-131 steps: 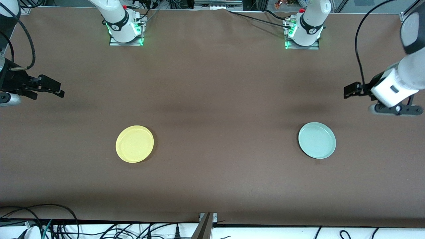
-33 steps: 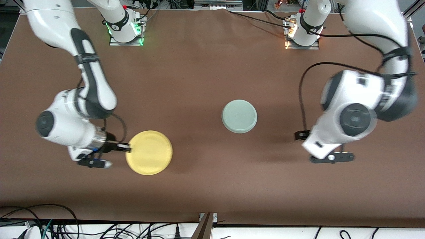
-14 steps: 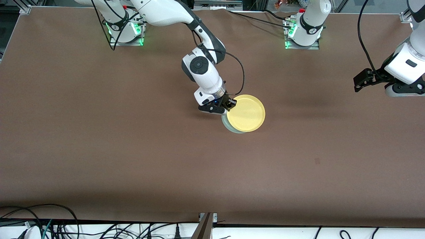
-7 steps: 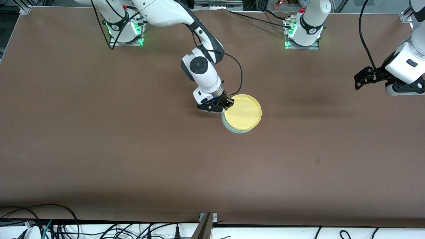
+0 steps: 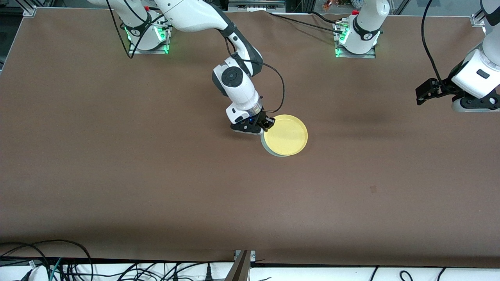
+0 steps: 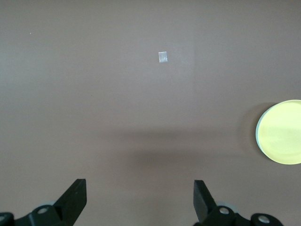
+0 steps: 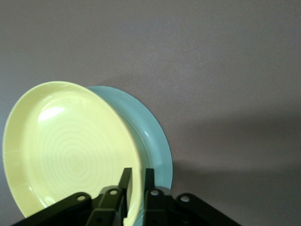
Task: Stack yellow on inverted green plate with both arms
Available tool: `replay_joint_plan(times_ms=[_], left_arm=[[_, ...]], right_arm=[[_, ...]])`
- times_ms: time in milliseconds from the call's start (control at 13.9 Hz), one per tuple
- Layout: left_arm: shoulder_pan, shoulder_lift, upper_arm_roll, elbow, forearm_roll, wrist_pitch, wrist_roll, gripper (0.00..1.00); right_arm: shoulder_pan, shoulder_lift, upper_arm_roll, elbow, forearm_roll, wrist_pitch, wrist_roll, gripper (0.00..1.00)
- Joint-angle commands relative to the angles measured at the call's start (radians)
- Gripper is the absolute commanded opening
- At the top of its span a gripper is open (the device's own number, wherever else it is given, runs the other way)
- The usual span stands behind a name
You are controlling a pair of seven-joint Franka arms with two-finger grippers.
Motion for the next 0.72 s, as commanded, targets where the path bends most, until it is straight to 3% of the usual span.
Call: replay_joint_plan(times_ms=[0,216,647], left_arm=[[0.006,0.011,-0.002,0.030,-0.009,-0.025,0.018,1.00],[0.006,0.011,-0.002,0.030,-0.009,-0.027,0.018,1.00],[0.008,0.011,-0.003,0.027,-0.009,-0.028,0.022,1.00]], right_arm=[[0.004,-0.047,-0.042,-0.018,0.003,-0.014,-0.007,1.00],[0.004,-0.121,-0.127,-0.012,0.001,-0.112,-0.016,1.00],[0.005,-0.348,-0.361,0.017,-0.005,-0.506,-0.135,1.00]])
